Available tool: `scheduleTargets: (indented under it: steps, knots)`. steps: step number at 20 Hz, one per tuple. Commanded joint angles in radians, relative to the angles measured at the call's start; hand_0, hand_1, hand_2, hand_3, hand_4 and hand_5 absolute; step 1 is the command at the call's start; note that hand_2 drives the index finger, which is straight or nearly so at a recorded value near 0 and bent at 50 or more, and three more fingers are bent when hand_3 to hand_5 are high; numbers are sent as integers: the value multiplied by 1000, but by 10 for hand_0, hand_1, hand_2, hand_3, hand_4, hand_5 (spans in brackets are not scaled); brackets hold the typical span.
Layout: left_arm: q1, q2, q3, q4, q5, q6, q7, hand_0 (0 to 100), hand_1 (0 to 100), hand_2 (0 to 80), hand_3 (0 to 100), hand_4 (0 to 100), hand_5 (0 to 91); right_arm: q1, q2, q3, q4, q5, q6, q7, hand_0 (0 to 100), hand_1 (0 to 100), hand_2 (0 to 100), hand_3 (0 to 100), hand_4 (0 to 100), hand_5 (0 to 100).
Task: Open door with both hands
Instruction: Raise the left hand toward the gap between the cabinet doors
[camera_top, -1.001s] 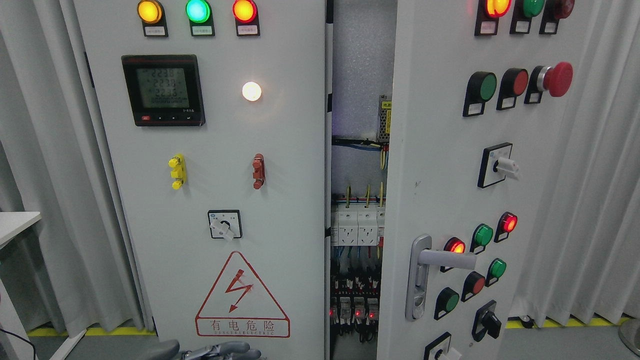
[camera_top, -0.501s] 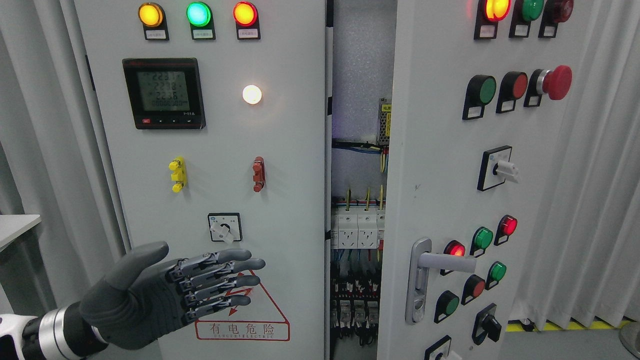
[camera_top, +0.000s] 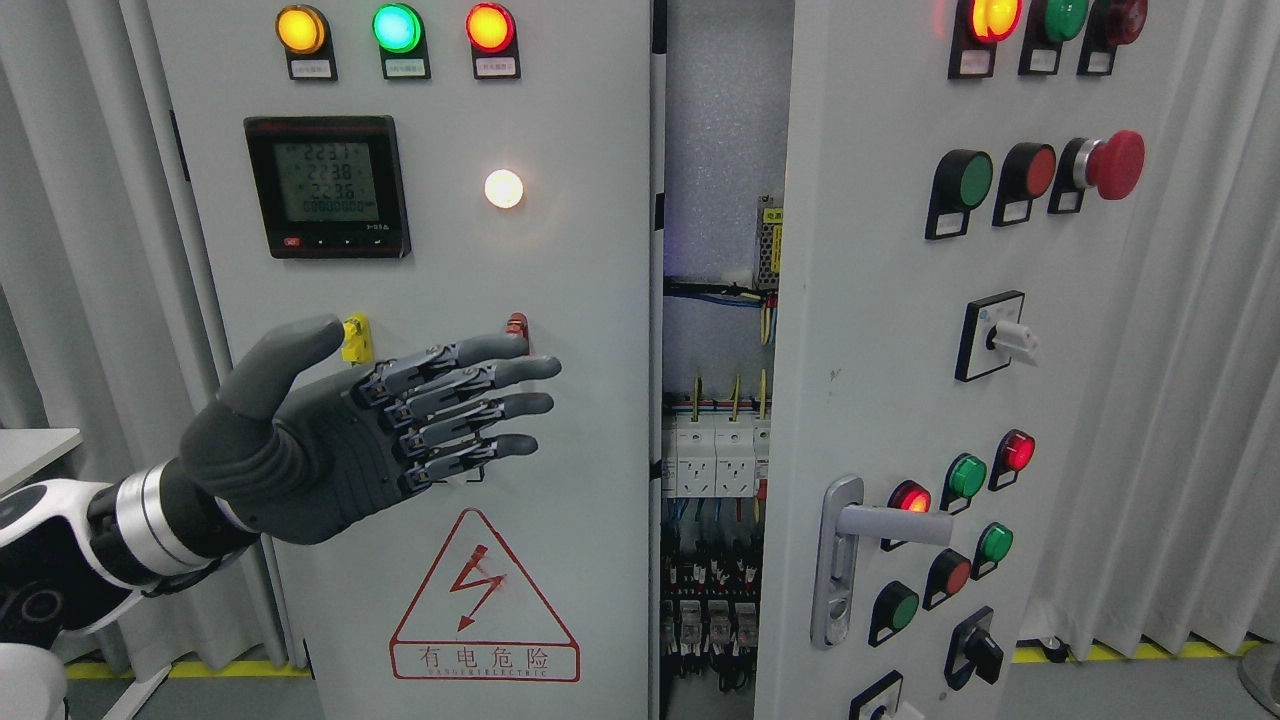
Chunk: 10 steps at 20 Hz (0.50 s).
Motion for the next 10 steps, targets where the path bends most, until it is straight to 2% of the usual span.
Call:
scheduleTargets:
  steps: [1, 5, 10]
  knots:
    - [-172, 6, -387, 206, 79, -63, 0, 289, 0, 28, 28, 34, 0, 29, -9, 0, 0, 0, -1, 0, 219, 0, 0, 0, 0, 0]
    - [-248, 2, -551, 255, 93, -155, 0, 289, 0, 28, 28, 33, 0, 29, -9, 0, 0, 0, -1, 0, 219, 0, 0, 0, 0, 0]
    - [-408, -8, -774, 293, 213, -236, 0, 289, 0, 28, 28, 33, 0, 29, -9, 0, 0, 0, -1, 0, 219, 0, 0, 0, 0, 0]
